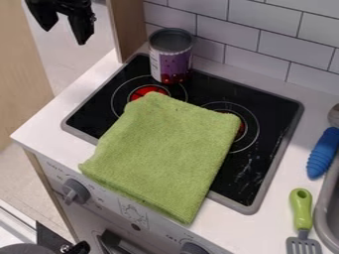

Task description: Put the green cloth in the right side of the burner

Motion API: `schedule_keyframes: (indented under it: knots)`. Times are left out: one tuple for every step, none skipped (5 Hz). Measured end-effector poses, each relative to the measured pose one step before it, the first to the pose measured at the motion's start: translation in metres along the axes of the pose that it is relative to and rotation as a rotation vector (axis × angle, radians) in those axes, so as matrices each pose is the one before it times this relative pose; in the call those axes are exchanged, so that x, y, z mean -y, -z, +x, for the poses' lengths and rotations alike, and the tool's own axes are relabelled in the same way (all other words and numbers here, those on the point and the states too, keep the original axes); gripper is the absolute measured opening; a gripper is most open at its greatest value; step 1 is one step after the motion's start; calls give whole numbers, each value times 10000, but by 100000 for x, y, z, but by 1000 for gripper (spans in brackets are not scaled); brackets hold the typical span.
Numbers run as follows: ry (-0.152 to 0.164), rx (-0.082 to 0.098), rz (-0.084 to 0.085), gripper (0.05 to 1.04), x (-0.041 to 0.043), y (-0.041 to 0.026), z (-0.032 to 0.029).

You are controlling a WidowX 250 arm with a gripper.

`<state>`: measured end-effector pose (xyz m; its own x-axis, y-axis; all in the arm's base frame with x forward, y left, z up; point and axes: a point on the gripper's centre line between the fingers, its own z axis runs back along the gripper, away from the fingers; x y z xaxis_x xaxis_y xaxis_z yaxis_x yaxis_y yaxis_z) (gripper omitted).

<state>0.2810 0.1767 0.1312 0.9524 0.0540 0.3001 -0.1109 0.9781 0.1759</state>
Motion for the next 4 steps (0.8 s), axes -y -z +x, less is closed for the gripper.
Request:
schedule_keyframes:
  knots:
    - [-38,-314,-197,998,398,817,-622]
    - [839,-361,-754,998,2189,-657,-1023]
    - [546,-103,-407,998,2926,-1639,-956]
    - [198,-222,-70,998,3463,39,-1142]
